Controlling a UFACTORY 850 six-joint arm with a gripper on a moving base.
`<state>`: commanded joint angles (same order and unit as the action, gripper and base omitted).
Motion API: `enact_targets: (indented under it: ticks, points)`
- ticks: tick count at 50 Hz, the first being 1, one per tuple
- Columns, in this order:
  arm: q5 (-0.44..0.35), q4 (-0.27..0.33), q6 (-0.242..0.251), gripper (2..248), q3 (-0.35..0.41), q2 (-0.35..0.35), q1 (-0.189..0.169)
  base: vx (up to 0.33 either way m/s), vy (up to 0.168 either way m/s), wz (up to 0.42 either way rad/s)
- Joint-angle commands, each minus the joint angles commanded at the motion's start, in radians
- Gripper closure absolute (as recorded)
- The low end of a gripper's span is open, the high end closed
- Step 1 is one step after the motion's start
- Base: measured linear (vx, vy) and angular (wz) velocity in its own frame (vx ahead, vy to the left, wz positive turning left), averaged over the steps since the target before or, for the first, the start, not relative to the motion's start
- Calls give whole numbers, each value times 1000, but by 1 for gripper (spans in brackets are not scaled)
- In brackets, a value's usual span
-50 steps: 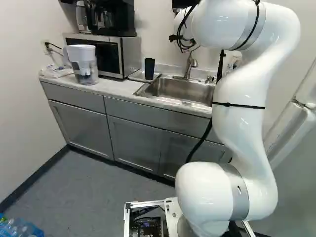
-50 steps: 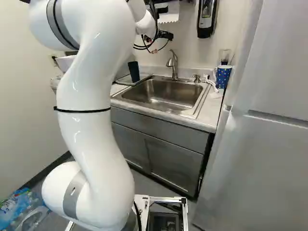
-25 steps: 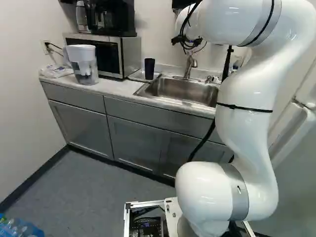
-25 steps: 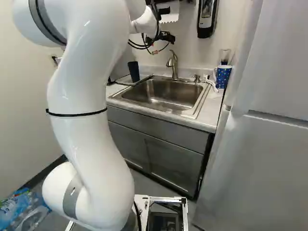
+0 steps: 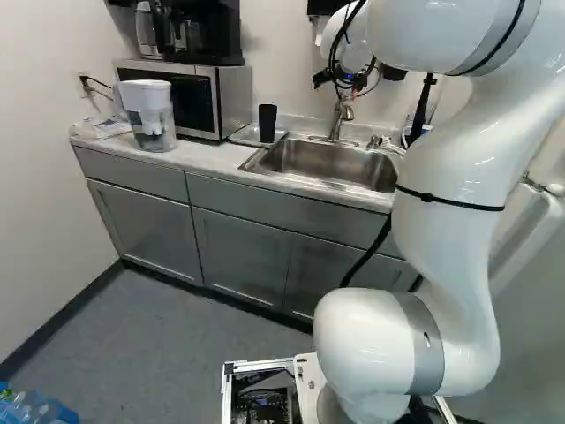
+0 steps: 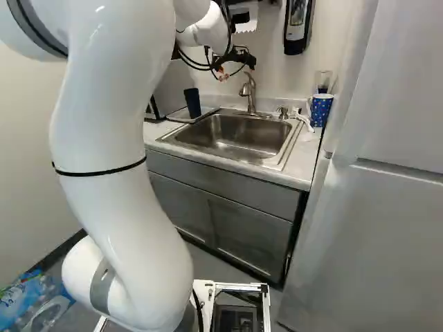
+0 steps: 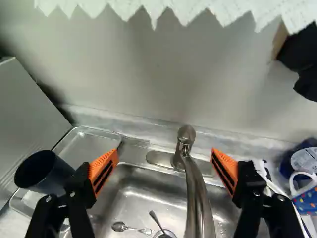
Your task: Rinse the cup and place it in the tray
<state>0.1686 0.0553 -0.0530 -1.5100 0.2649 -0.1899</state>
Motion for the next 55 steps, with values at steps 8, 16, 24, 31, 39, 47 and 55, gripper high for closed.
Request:
enact_targets:
  ticks: [8,16,24,31,39,47,55]
  points:
    - [36,0,0,3,30,-26,-12,0,0,0]
    - [72,0,0,3,58,-52,-24,0,0,0]
    - [108,0,0,3,86,-77,-38,0,0,0]
    - [141,0,0,3,111,-99,-50,0,0,0]
    - [179,0,0,3,141,-127,-62,0,0,0]
    - [221,0,0,3,177,-161,-68,0,0,0]
    - [263,0,0,3,216,-198,-74,0,0,0]
